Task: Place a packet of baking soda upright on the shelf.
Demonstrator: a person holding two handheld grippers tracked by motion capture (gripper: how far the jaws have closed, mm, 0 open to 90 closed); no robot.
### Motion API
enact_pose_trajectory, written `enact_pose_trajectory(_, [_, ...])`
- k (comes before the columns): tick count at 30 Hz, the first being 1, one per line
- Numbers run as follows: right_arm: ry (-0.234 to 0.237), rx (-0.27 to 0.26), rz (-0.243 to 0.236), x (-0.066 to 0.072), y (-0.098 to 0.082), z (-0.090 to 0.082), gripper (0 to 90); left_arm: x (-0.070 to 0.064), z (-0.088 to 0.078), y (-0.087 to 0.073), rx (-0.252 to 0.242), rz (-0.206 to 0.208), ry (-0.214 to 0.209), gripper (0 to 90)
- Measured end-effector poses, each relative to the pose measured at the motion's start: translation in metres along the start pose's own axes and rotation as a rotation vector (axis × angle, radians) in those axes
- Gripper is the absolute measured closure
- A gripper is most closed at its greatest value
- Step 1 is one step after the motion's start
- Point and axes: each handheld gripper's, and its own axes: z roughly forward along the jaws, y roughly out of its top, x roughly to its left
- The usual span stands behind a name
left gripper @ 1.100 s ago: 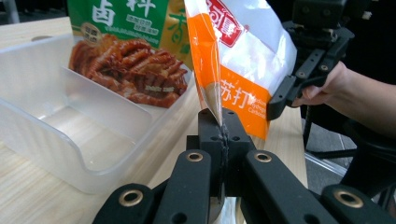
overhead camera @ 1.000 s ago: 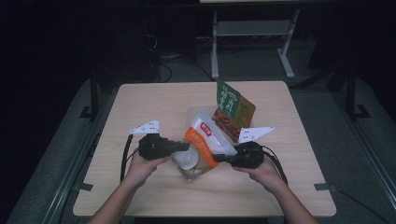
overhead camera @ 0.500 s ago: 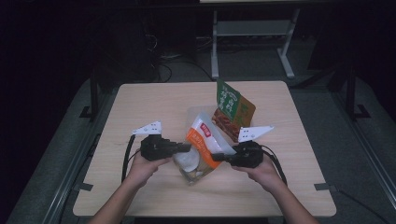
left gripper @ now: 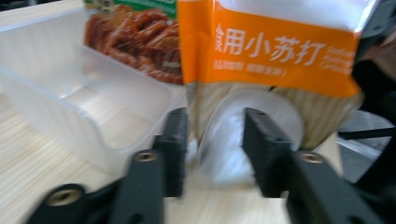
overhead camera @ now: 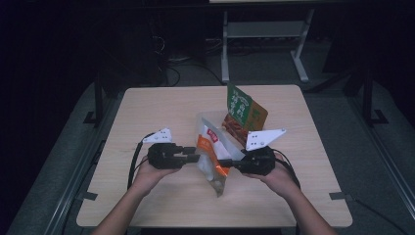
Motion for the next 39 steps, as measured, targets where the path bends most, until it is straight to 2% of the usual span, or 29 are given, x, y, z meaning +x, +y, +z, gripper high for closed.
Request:
enact_pose_trajectory(3, [-0.013,0.024,-0.036,0.002,0.004,-0.001,90.0,0.002,-0.003,-0.003,0.033,0.003,0.023,47.1])
enact_pose_trajectory(7, [-0.028,0.029,-0.05,0.003,0.009,-0.007,90.0,0.002,-0.007,-0.011,0.086,0.005,0.047,36.8])
enact_pose_trajectory(16, [-0.046,0.016,-0.079,0.0,0.024,-0.016,90.0,-0.007,-0.013,-0.036,0.197,0.05,0.082,24.8])
enact_pose_trajectory(19, [-0.046,0.024,-0.085,-0.004,0.03,-0.016,90.0,-0.008,-0.013,-0.046,0.227,0.03,0.089,22.0])
enact_pose_trajectory(22, [-0.056,0.038,-0.089,-0.009,0.036,-0.015,90.0,-0.008,-0.014,-0.051,0.252,0.03,0.103,20.6])
enact_pose_trajectory(24, [-0.068,0.046,-0.097,-0.013,0.04,-0.016,90.0,-0.008,-0.013,-0.05,0.25,0.033,0.107,20.3])
enact_pose_trajectory(34, [-0.12,0.02,-0.092,-0.033,0.057,-0.015,90.0,-0.008,-0.013,-0.052,0.249,0.027,0.103,20.0])
enact_pose_trajectory(39, [-0.17,0.047,-0.093,-0.041,0.066,-0.006,90.0,-0.008,-0.014,-0.052,0.251,0.035,0.098,19.8])
